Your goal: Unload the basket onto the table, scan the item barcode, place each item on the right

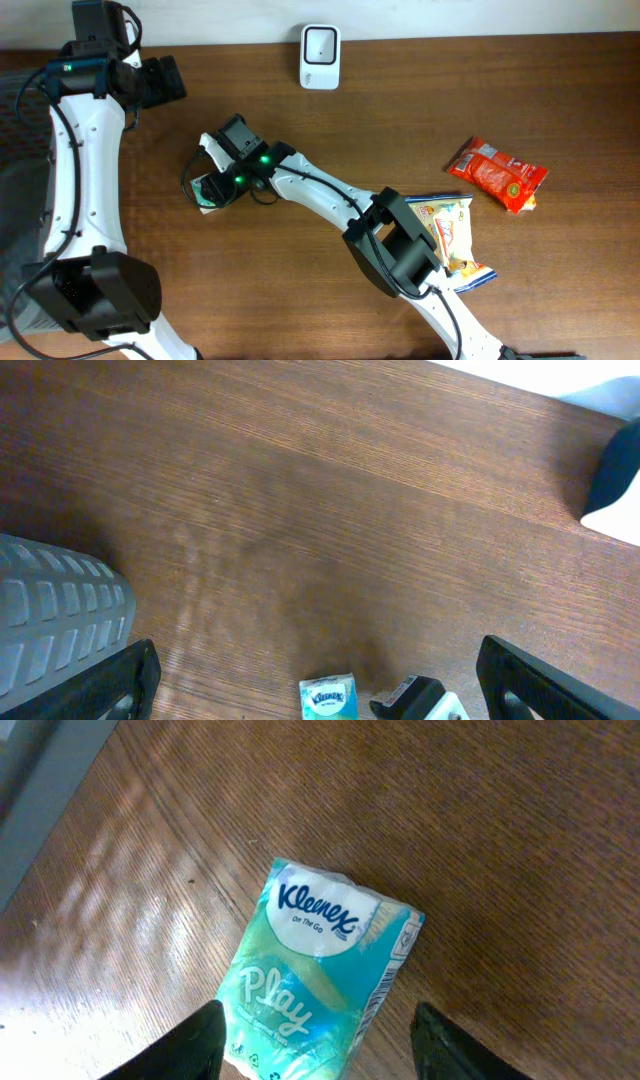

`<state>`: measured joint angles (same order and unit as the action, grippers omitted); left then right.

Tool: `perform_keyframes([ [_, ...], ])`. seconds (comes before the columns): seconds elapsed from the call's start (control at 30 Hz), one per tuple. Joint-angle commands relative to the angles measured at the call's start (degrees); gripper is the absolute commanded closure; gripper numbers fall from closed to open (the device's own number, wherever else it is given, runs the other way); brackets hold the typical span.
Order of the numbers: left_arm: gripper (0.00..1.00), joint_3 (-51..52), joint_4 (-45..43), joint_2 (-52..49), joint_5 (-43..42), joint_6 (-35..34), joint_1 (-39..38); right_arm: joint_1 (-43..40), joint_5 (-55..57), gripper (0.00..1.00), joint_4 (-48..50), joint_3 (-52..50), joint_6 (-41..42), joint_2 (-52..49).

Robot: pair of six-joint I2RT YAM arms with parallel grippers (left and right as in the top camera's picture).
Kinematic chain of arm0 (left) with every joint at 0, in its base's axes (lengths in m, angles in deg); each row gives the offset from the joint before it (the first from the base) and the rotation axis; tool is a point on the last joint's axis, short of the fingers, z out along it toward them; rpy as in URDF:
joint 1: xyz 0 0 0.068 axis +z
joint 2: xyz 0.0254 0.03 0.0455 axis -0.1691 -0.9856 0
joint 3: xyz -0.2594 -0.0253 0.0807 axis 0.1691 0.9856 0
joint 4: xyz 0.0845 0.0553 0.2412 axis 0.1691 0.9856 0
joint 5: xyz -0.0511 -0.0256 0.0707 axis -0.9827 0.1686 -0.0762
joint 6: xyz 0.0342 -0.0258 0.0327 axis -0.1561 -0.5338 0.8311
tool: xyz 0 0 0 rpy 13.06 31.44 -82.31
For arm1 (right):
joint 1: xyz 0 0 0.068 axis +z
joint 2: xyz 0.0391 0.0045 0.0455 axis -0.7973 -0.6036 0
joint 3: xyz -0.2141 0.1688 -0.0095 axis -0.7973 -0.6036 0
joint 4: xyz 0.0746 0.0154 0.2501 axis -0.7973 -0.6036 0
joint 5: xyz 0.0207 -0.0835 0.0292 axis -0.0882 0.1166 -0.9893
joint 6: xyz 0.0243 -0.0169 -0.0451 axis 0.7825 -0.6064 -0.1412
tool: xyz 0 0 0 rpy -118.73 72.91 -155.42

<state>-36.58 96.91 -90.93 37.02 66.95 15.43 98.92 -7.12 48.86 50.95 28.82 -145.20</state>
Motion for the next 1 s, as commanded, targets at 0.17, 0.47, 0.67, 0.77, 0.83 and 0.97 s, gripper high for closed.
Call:
perform_keyframes([
  [0.17,0.01,-1.0,0.2,-0.5,0.6,-0.7,0.1,-0.3,0.5,0.7,-0.5,0.9,-0.8,-1.6],
  [0.47,0.01,-1.0,0.2,-0.5,0.6,-0.7,0.1,0.3,-3.2,0.71,-3.2,0.8,-8.3,-1.7],
  [0.67,0.01,-1.0,0.2,-0.5,0.6,-0.7,0.1,0.3,-2.7,0.92,-4.8,0.8,-8.8,-2.5],
  [0.77,0.01,-1.0,0.2,-0.5,0.7,-0.7,0.1,-0.9,-3.0,0.96,-6.3,0.9,-8.8,-1.8],
  [0.83,0.01,-1.0,0.2,-0.5,0.6,-0.7,0.1,-3.0,-3.1,0.96,-10.1,1.5,-8.8,0.3],
  [0.97,0.01,-1.0,0.2,-0.5,0.6,-0.7,0.1,-8.0,-3.1,0.96,-20.8,3.3,-10.8,6.0],
])
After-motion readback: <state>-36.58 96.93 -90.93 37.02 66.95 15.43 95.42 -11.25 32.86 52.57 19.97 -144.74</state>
